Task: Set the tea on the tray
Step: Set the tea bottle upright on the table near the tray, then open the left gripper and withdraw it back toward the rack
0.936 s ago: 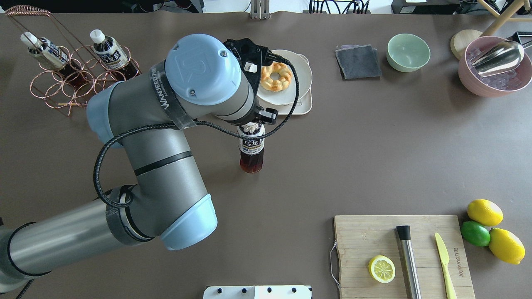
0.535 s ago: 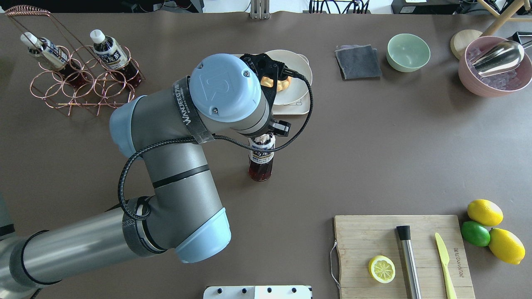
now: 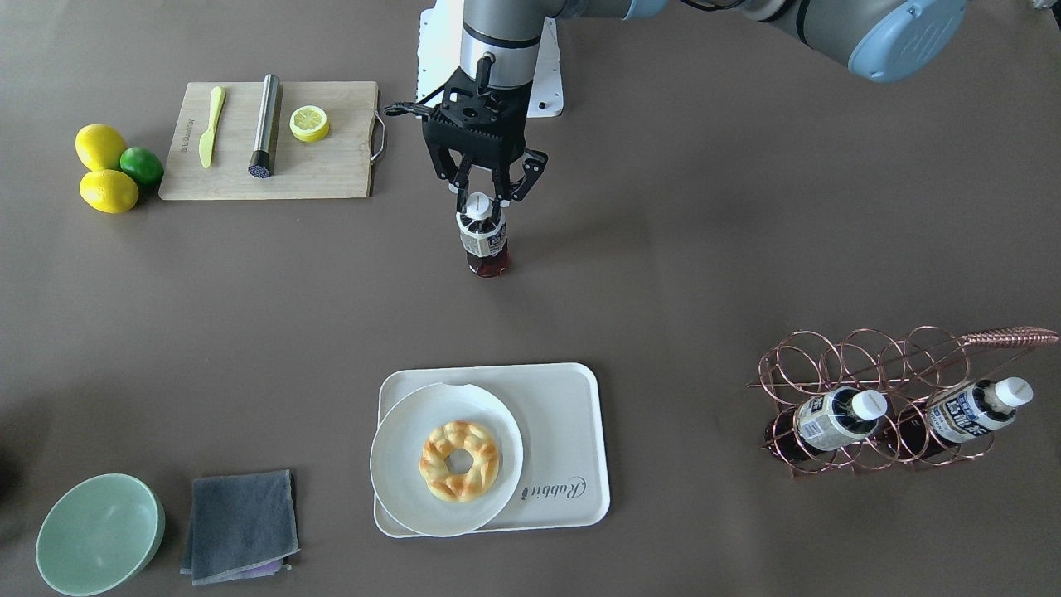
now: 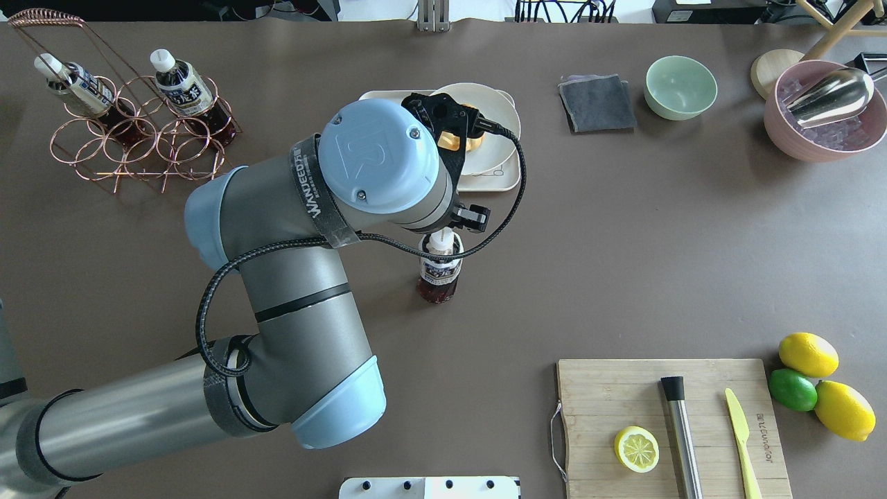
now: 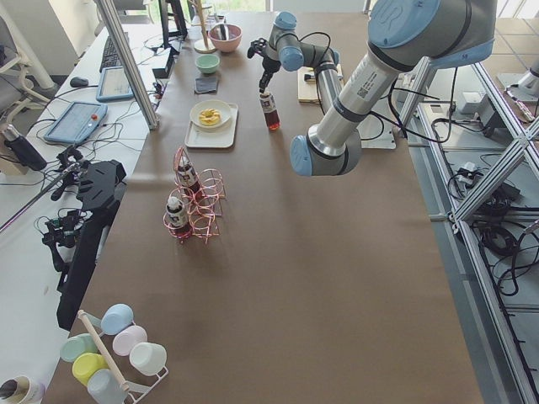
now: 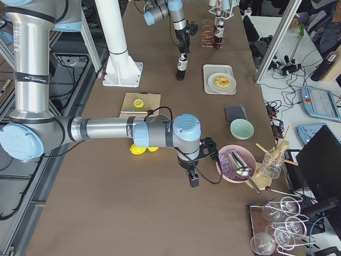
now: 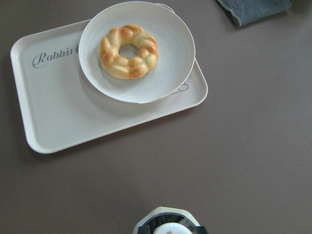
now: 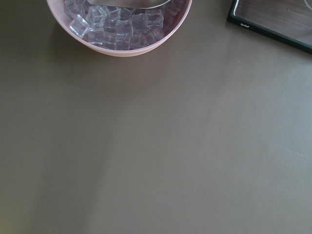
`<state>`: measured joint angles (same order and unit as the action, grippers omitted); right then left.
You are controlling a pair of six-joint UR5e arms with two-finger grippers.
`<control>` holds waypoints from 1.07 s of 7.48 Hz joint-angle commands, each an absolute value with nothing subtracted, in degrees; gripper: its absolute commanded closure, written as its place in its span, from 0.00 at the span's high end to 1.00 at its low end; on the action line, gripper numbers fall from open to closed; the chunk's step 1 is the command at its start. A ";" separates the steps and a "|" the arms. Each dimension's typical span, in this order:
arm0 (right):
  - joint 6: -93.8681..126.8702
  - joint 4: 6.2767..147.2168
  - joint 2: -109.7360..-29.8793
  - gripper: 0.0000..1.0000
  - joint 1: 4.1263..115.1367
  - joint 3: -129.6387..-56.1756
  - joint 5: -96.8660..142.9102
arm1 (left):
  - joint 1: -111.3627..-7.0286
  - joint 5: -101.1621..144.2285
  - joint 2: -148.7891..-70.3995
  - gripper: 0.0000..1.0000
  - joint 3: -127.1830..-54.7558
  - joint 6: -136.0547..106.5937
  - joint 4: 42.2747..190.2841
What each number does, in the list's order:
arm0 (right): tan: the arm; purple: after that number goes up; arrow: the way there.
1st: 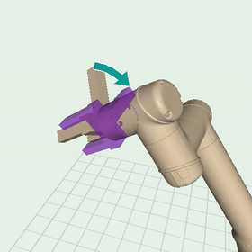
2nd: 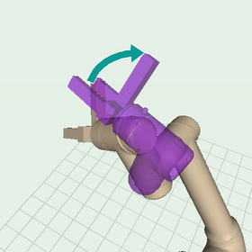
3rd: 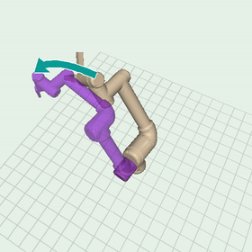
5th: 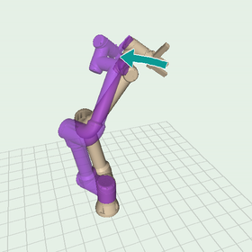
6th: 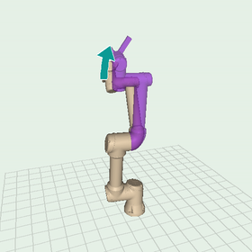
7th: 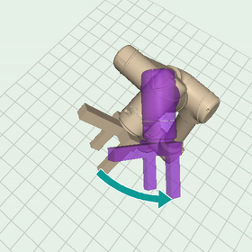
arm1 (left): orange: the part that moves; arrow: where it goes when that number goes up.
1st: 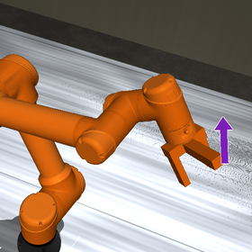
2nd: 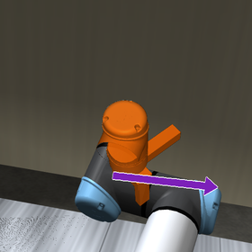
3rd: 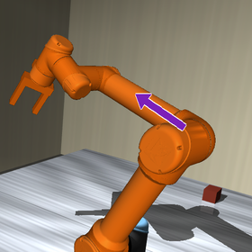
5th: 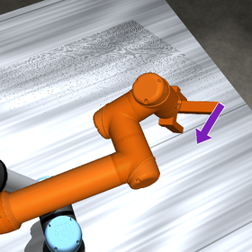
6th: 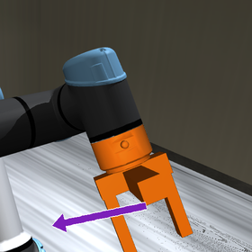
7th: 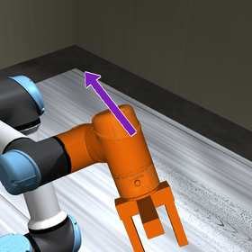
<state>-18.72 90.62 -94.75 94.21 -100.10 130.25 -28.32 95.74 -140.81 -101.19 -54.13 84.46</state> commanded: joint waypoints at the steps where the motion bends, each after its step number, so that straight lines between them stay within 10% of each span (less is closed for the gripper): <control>1: -18.72 90.62 -94.75 1.00 94.22 -100.19 130.25 | -28.30 95.63 -140.71 0.87 -101.51 -54.23 84.46; 8: -18.55 90.70 -93.08 1.00 94.22 -99.93 130.34 | -50.13 114.56 -126.61 0.91 -112.92 -36.88 75.06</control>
<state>-18.66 90.62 -93.31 94.22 -99.97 130.26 -41.32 107.05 -133.30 -109.29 -45.49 75.78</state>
